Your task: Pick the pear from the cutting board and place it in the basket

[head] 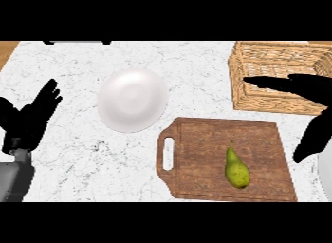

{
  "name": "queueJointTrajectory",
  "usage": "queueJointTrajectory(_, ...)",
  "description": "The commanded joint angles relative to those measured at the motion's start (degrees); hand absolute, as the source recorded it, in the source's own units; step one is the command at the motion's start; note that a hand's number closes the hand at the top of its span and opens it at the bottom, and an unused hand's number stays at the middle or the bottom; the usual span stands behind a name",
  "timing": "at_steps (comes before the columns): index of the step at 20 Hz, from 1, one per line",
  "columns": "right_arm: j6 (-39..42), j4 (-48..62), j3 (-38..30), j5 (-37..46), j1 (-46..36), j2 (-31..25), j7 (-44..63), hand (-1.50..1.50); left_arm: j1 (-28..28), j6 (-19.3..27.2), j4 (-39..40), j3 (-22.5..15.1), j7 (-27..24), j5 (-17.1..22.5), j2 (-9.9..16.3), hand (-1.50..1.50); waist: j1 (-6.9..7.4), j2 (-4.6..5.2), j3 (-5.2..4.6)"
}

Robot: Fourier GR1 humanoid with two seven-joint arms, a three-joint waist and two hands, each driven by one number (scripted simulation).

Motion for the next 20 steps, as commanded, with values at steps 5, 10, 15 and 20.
queueJointTrajectory(5, -11.8, 5.1, 3.8, 15.0, 8.0, 8.7, -15.6, -1.5, -1.9, -0.7, 3.3, 0.3, -1.2, -1.5, -1.1, 0.0, 0.45, 0.31, 0.02)
queueJointTrajectory(10, -11.1, 4.8, 5.0, 17.3, 8.2, 11.4, -12.6, -1.5, 0.5, -2.5, -0.2, 2.0, -0.6, -2.1, -0.4, 0.0, 0.19, -0.03, -0.04)
queueJointTrajectory(15, -10.1, 6.0, 8.2, 22.3, 10.5, 10.1, -15.4, -1.5, 1.0, -1.0, 1.9, 1.3, -2.4, -3.2, -3.6, 0.0, -0.03, -0.02, -0.06)
queueJointTrajectory(20, -12.7, 9.6, 10.3, 28.5, 10.4, 12.3, -18.6, -1.5, 5.1, -2.5, -7.0, 2.2, 1.9, -2.7, -2.3, 0.0, 0.35, -0.1, -0.03)
